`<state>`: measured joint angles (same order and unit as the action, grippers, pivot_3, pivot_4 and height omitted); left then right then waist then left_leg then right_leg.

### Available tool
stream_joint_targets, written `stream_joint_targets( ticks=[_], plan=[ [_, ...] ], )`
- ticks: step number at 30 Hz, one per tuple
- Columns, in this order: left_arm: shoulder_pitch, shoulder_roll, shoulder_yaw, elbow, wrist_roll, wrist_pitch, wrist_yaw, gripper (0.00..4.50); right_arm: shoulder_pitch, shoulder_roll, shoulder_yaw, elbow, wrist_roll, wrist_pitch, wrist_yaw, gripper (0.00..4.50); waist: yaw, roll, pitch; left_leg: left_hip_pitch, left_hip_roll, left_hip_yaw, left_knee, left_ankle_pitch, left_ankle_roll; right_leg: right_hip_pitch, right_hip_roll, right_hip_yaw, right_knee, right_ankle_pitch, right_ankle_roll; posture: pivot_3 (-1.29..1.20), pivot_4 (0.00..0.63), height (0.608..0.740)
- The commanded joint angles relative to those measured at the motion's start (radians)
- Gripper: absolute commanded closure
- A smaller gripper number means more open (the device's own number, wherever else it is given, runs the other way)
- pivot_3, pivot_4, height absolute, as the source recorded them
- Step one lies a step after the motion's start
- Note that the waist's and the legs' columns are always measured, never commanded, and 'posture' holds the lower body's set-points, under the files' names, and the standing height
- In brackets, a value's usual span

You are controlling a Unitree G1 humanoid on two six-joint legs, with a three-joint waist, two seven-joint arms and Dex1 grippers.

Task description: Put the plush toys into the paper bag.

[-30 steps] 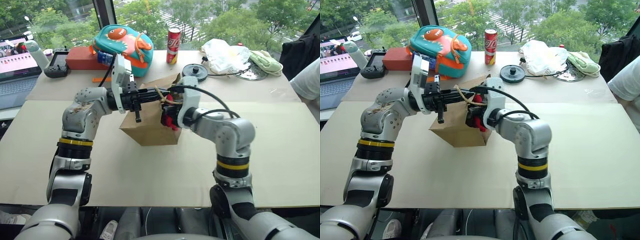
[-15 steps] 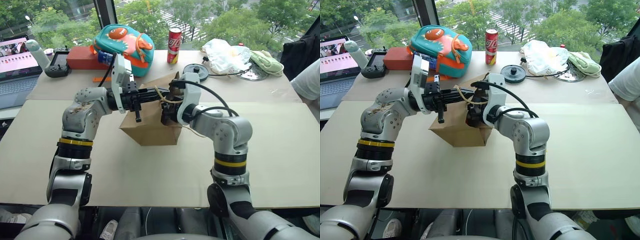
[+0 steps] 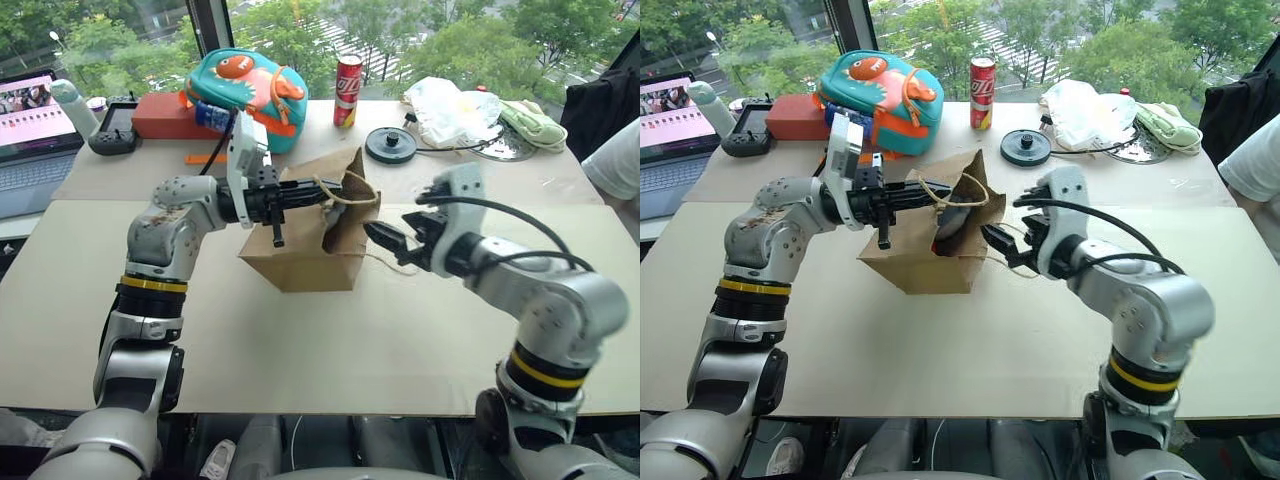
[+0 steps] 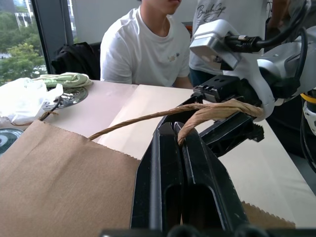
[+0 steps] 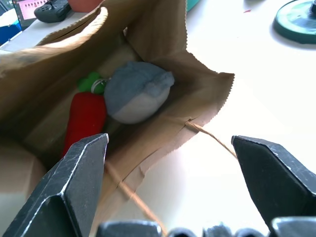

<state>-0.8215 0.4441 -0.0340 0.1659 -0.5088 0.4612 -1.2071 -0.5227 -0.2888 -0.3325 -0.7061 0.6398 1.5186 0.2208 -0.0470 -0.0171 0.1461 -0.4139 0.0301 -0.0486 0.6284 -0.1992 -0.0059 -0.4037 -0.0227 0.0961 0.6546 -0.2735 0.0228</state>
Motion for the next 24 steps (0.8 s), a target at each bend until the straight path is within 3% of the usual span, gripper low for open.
stream_joint_targets(
  ticks=[1, 6, 9, 14, 18, 24],
  plan=[
    [-0.003, -0.002, -0.024, -0.032, 0.013, -0.024, -0.016, 4.50, 0.034, 0.039, -0.113, -0.130, 0.073, 0.077, 0.035, 0.05, 0.001, 0.000, 0.000, 0.000, 0.000, 0.000, 0.000, 0.000, 0.000, 0.000, 0.000, 0.000, 0.000, 0.000, 0.000, 0.00, 0.150, 0.739],
    [0.003, -0.009, -0.032, -0.046, 0.002, -0.016, -0.013, 4.50, 0.153, 0.100, -0.153, -0.219, 0.150, 0.096, 0.045, 0.05, 0.001, 0.000, 0.000, 0.000, 0.000, 0.000, 0.000, 0.000, 0.000, 0.000, 0.000, 0.001, 0.000, 0.000, 0.000, 0.00, 0.150, 0.739],
    [-0.001, -0.018, -0.033, -0.030, 0.006, -0.024, -0.009, 4.50, 0.278, 0.159, -0.086, -0.235, 0.136, 0.096, 0.000, 0.05, 0.001, 0.000, 0.000, 0.000, 0.000, 0.000, 0.001, 0.000, 0.000, 0.001, 0.000, 0.000, 0.000, 0.000, 0.000, 0.00, 0.150, 0.739],
    [-0.010, -0.038, -0.036, -0.025, 0.009, -0.030, 0.001, 4.50, 0.411, 0.383, -0.039, -0.138, 0.061, 0.036, -0.109, 0.05, -0.002, 0.000, 0.000, 0.000, 0.000, 0.000, 0.001, 0.000, 0.000, 0.000, 0.000, 0.001, 0.000, 0.000, 0.000, 0.00, 0.150, 0.739],
    [-0.007, -0.042, -0.038, -0.022, 0.014, -0.038, -0.003, 4.50, 0.419, 0.521, -0.084, -0.076, 0.092, -0.088, -0.137, 0.05, 0.000, 0.001, 0.000, 0.000, -0.001, 0.001, 0.001, 0.002, -0.003, 0.001, -0.001, 0.001, 0.000, 0.000, 0.000, 0.00, 0.150, 0.739],
    [-0.013, -0.044, -0.040, -0.013, 0.017, -0.047, -0.006, 4.50, 0.364, 0.574, -0.166, 0.042, 0.253, -0.263, -0.235, 0.05, 0.000, 0.001, 0.000, 0.001, 0.000, 0.001, 0.000, 0.002, -0.003, 0.001, 0.000, 0.001, -0.001, -0.001, 0.001, 0.00, 0.150, 0.739]
  ],
)
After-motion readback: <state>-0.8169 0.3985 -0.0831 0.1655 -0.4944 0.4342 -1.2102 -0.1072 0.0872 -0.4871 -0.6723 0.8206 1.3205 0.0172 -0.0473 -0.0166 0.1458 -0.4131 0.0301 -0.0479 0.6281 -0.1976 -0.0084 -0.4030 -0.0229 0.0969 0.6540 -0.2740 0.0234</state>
